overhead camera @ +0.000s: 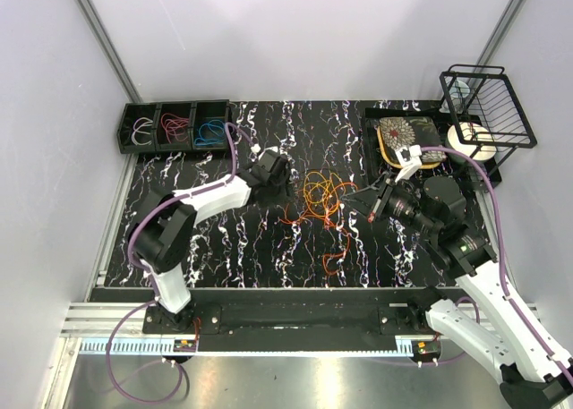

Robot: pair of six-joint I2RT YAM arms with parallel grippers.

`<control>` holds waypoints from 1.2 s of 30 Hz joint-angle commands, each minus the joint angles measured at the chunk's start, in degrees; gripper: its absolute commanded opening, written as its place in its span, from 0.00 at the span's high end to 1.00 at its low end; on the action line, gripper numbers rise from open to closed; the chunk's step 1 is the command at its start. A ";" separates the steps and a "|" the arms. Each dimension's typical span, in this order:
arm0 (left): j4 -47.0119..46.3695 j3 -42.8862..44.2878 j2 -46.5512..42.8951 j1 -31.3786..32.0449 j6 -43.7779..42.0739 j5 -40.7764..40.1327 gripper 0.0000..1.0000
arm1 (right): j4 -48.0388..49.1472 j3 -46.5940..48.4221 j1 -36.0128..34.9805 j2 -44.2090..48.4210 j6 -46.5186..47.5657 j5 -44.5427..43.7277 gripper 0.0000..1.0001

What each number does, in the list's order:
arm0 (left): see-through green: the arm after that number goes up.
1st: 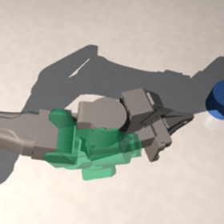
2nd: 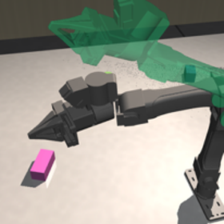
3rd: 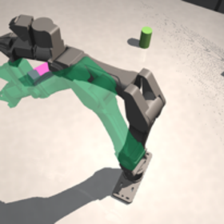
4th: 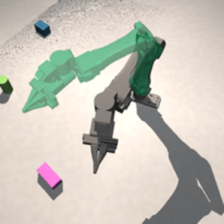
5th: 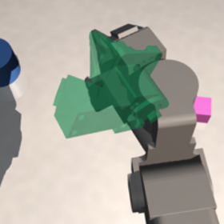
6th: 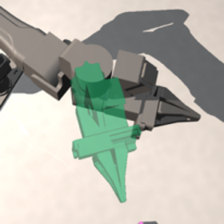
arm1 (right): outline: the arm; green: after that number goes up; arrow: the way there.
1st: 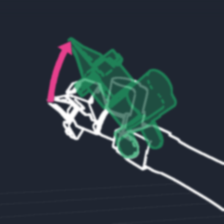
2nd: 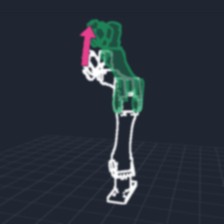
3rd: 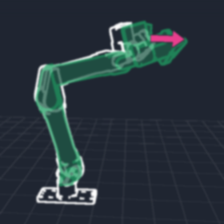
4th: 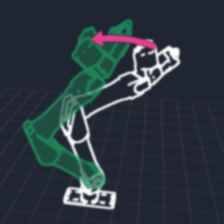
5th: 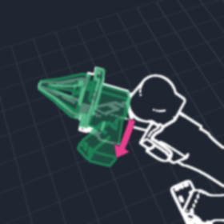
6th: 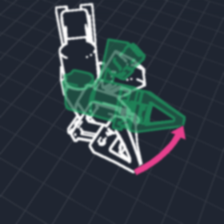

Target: Untangle the cables

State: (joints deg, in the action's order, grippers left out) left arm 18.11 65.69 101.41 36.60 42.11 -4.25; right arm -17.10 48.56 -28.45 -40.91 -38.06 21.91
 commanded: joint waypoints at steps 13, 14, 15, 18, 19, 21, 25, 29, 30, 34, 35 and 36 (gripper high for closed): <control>-1.32 4.80 6.87 0.58 -0.53 2.49 0.49 | -2.14 9.62 -0.12 -1.72 3.08 0.41 1.00; -1.41 4.97 7.22 0.58 -0.54 2.49 0.49 | -2.23 10.24 -0.20 -1.63 3.08 0.50 1.00; -1.50 4.97 7.40 0.67 -0.54 2.41 0.51 | -2.23 10.59 -0.21 -1.46 2.82 0.33 1.00; -1.41 4.97 7.84 0.84 -0.54 2.23 0.62 | -2.58 11.12 -0.21 -1.19 2.99 0.15 1.00; -1.41 4.97 7.84 0.75 -0.45 2.06 0.69 | -2.85 11.04 -0.21 -1.11 3.00 -0.03 1.00; -1.32 4.89 7.67 0.84 -0.45 1.88 0.86 | -3.02 10.60 -0.29 -1.02 3.00 -0.11 1.00; -0.27 5.06 5.92 0.84 -1.15 1.35 1.00 | -2.85 9.10 -0.21 -0.49 2.38 -0.38 1.00; 1.84 5.76 -1.01 1.19 -2.73 -0.58 1.00 | -2.15 6.91 -0.12 -1.02 1.24 -0.56 1.00; 2.54 6.29 -2.17 1.37 -3.25 -1.28 1.00 | -1.19 6.38 -0.20 -1.37 0.37 -0.29 1.00; 6.50 11.03 -7.53 2.86 -9.03 -3.39 1.00 | 4.69 2.78 -0.12 -3.82 -3.06 3.47 1.00; 6.41 12.17 -10.06 3.39 -10.54 -4.09 1.00 | 6.28 1.03 -0.20 -4.44 -3.85 4.45 1.00; 6.41 12.62 -11.30 4.00 -11.95 -6.01 1.00 | 9.60 0.32 -0.21 -5.23 -5.25 5.41 1.00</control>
State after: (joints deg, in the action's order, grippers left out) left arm 24.99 72.38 98.89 38.44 37.12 -5.10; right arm -16.75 52.21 -28.45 -43.62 -38.85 23.22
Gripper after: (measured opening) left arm 0.009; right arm 0.017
